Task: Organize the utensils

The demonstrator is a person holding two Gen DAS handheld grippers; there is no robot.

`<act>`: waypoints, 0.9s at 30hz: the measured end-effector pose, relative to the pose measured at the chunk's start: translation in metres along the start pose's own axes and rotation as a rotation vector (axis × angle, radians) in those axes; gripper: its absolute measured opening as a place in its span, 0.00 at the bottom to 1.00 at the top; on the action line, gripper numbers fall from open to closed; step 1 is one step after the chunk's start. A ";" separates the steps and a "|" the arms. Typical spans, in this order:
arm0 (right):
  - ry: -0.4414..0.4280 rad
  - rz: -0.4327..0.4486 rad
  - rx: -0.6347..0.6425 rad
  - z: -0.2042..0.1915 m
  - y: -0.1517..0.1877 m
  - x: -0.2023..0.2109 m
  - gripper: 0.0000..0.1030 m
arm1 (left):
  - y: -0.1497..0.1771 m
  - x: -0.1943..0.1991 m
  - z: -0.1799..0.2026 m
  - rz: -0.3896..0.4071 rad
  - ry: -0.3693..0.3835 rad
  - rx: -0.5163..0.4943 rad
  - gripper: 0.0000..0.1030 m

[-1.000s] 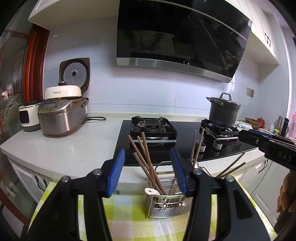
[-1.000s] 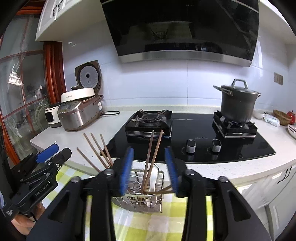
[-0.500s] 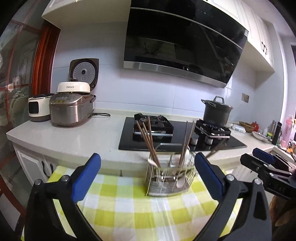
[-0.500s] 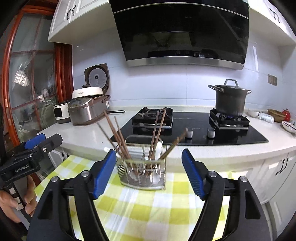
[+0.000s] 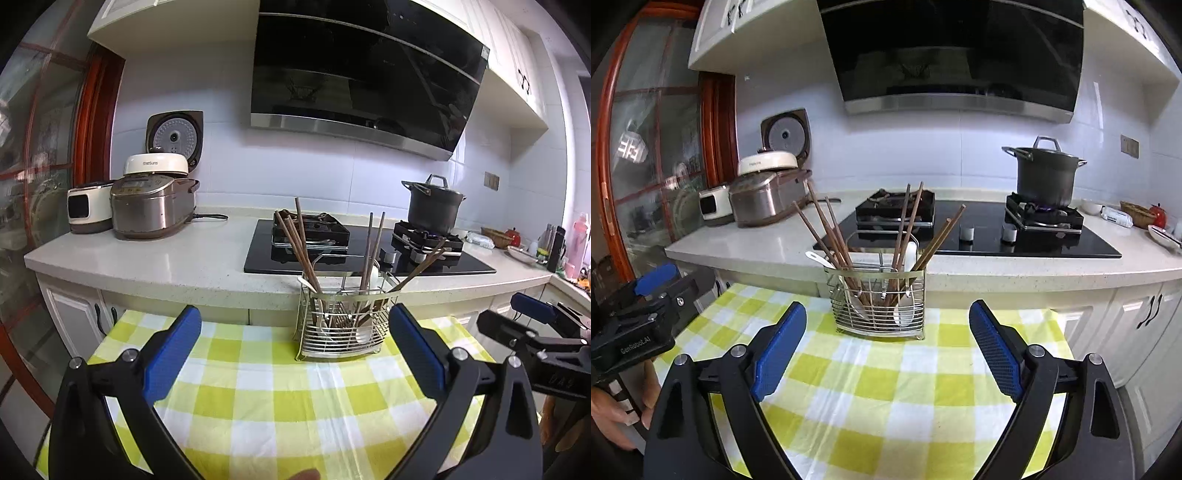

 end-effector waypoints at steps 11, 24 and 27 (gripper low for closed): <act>-0.012 -0.011 -0.029 0.004 0.008 -0.059 0.82 | 0.004 -0.060 -0.010 0.026 -0.001 0.015 0.95; 0.020 -0.023 0.003 0.003 -0.007 -0.063 0.82 | 0.004 -0.080 -0.002 -0.030 -0.027 -0.028 0.95; 0.023 -0.009 0.009 0.003 -0.014 -0.062 0.82 | 0.003 -0.081 -0.002 -0.025 -0.030 -0.018 0.95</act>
Point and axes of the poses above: each gripper's, at about its wrist camera, not at the fingertips, and x roughly against the way its jaws point, z to its right, y to its underside, the point moved 2 cm from there along -x, roughly the way its jaws point, and after that the axes turned 11 degrees about y, right-handed, at the moved point
